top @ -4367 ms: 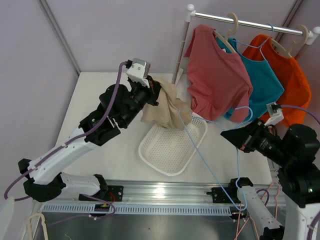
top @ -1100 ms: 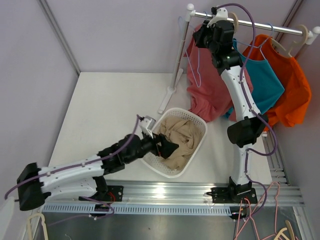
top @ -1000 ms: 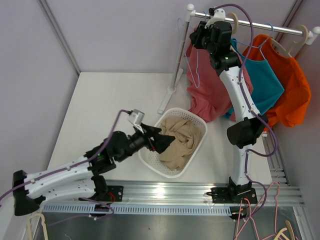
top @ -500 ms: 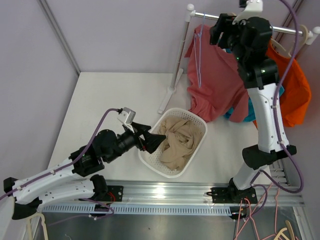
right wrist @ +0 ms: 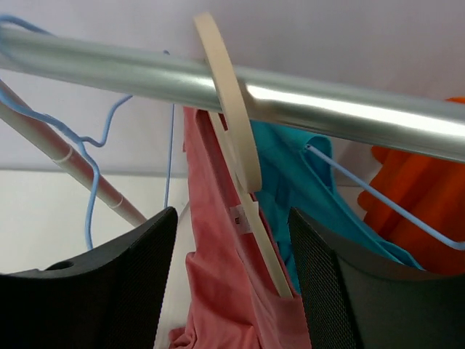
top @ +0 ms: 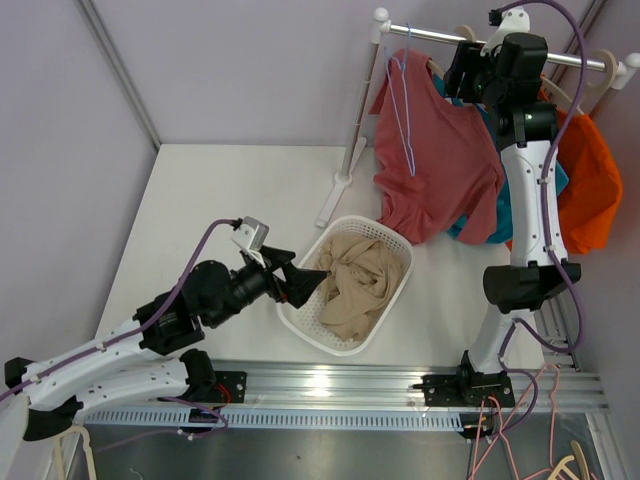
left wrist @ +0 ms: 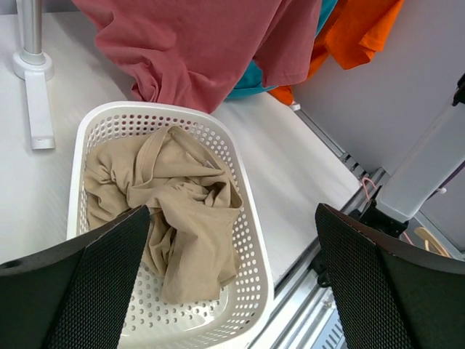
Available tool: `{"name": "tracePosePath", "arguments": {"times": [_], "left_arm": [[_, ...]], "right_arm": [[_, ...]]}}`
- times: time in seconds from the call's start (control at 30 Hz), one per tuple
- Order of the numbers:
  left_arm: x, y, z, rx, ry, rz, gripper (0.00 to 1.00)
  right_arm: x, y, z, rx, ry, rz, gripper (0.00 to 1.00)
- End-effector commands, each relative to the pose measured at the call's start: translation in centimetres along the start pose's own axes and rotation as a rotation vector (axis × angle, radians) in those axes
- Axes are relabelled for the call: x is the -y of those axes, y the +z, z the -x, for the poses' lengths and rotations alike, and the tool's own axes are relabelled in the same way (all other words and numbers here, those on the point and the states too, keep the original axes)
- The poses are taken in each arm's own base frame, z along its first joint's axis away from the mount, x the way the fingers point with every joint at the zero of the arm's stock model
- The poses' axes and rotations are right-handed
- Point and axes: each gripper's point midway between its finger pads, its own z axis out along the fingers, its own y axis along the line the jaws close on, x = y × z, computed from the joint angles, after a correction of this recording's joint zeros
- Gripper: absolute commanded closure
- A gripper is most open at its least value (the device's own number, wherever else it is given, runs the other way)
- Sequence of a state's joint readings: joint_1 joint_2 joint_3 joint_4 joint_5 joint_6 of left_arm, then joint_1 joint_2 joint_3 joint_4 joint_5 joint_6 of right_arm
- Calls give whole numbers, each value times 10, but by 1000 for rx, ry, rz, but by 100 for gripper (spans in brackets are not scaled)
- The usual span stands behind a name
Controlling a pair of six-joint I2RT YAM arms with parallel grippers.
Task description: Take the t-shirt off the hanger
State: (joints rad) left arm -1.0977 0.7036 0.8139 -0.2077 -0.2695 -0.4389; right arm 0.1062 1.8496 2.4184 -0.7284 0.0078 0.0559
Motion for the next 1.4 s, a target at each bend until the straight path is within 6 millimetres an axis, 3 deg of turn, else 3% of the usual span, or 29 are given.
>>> {"name": "tracePosePath", "arguments": {"times": [0.0,0.17,0.27,0.47,0.6,0.7,0.9,1.07,1.13,1.2,1.23,1.3,1.33,1.37], "left_arm": [[1,-6,21,49,24,13,0],[-3,-4,20,44,46,36,1],[-6,-2,20,41,55,52,0],[-10,1,16,28,74,75,0],[-10,1,18,31,79,75,1],[-9,0,18,29,76,71,0],[-8,-5,22,45,70,59,1],[1,-4,39,87,107,23,0],[6,-2,42,105,142,-3,1],[13,2,52,143,159,-31,0],[17,4,52,141,177,-47,0],[29,11,56,147,204,-93,0],[34,13,54,145,216,-111,0],[40,16,48,140,241,-131,0]], "right_arm": [[-9,6,11,41,-16,76,34],[-4,33,-3,24,-20,90,35],[-5,48,-10,24,-29,119,41],[-8,60,-19,10,-31,143,76],[-15,56,-12,27,-29,181,89],[-17,48,1,57,-22,184,100],[-19,13,42,157,-7,171,100],[-18,-33,86,284,-14,126,100],[-21,-47,95,313,-36,103,100],[-22,-67,100,325,-52,73,100],[-14,-72,100,324,-42,9,100],[-11,-81,82,252,-19,-54,100],[4,-86,73,223,13,-154,100],[3,-90,56,167,36,-186,100]]}}
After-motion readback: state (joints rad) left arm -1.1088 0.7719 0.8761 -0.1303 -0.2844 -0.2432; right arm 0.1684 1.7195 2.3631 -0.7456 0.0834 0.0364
